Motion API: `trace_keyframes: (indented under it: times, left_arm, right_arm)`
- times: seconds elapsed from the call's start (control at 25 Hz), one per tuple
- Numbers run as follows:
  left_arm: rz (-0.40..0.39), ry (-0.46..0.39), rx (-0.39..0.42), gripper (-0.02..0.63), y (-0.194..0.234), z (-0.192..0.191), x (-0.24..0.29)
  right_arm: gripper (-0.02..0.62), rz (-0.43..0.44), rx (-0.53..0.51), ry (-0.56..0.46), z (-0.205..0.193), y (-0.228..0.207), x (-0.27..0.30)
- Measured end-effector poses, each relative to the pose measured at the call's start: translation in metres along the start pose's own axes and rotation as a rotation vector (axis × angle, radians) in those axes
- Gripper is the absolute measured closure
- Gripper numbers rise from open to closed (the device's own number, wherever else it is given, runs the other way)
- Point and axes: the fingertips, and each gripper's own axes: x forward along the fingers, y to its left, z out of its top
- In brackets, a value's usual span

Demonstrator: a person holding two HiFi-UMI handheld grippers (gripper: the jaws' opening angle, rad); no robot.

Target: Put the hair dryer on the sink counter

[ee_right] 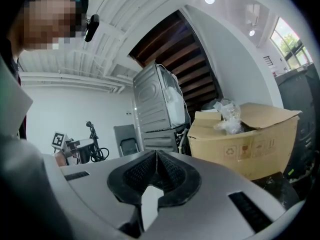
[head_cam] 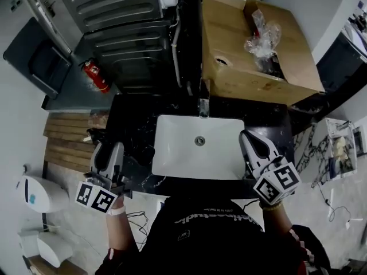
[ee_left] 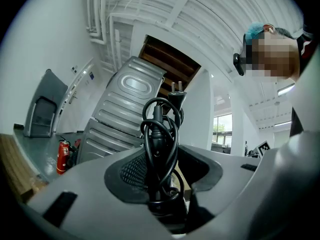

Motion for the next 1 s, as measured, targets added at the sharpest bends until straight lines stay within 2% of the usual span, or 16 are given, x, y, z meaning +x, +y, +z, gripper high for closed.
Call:
trace_keyframes:
  times: [0.36, 0.48, 0.8, 1.0]
  left_arm:
    - [0.158, 0.12, 0.061, 0.41, 0.04, -0.033, -0.051]
    - [0.197, 0.17, 0.051, 0.41, 0.053, -0.051, -0.066]
    - [0.217, 0.313, 0.025, 0.41, 0.079, -0.111, -0.081]
    - [0.21, 0.385, 0.045, 0.41, 0.085, -0.136, -0.071]
  right_arm:
    - [0.554, 0.09, 0.004, 0.052, -0.018, 0.021, 0.028]
    - [0.554, 0.114, 0.014, 0.065, -0.023, 0.029, 0.034]
    - [0.554, 0.13, 0.023, 0.087, -0.031, 0.039, 0.038]
    - [0.554, 0.116, 0.03, 0.096, -0.035, 0.038, 0.031]
